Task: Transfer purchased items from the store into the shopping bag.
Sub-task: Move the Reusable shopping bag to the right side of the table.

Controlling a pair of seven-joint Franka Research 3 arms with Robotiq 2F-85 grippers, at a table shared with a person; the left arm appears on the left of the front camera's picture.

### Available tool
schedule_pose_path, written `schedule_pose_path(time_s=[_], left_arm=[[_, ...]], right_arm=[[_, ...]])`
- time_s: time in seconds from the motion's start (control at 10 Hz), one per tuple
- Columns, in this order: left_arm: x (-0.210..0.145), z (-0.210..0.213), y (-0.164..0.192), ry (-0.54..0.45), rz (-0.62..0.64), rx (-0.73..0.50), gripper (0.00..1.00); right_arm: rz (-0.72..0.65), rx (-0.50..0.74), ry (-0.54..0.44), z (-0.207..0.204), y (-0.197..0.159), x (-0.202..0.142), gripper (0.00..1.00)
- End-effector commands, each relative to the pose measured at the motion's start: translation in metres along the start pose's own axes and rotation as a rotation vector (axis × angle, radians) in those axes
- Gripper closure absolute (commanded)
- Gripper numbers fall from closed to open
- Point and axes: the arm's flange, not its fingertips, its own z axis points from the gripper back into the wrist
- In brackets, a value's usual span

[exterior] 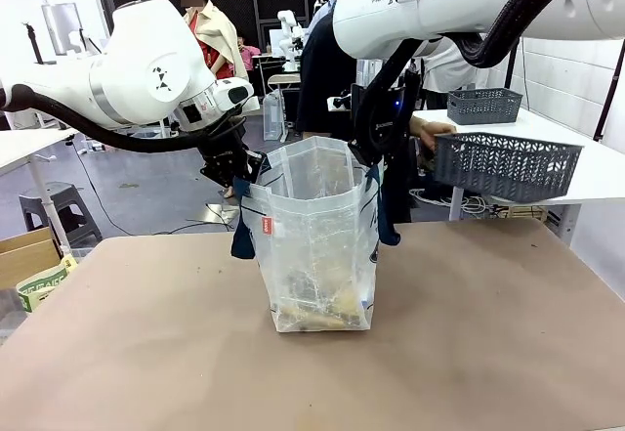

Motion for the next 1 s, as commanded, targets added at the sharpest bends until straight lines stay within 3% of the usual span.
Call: schedule_pose_path(time_s=[0.0, 0.5, 0.9], left_arm=[[-0.001, 0.001, 0.001, -0.006, 0.021, -0.007, 1.00], [-0.017, 0.013, 0.011, -0.072, 0.095, 0.078, 1.00], [-0.032, 0.018, 0.037, -0.109, 0.102, 0.151, 1.00]], right_arm=[[0.003, -0.001, 0.001, -0.002, 0.003, 0.001, 1.00], [-0.197, 0.050, -0.056, 0.003, 0.031, 0.029, 1.00], [-0.321, 0.113, -0.074, 0.001, 0.040, 0.049, 1.00]])
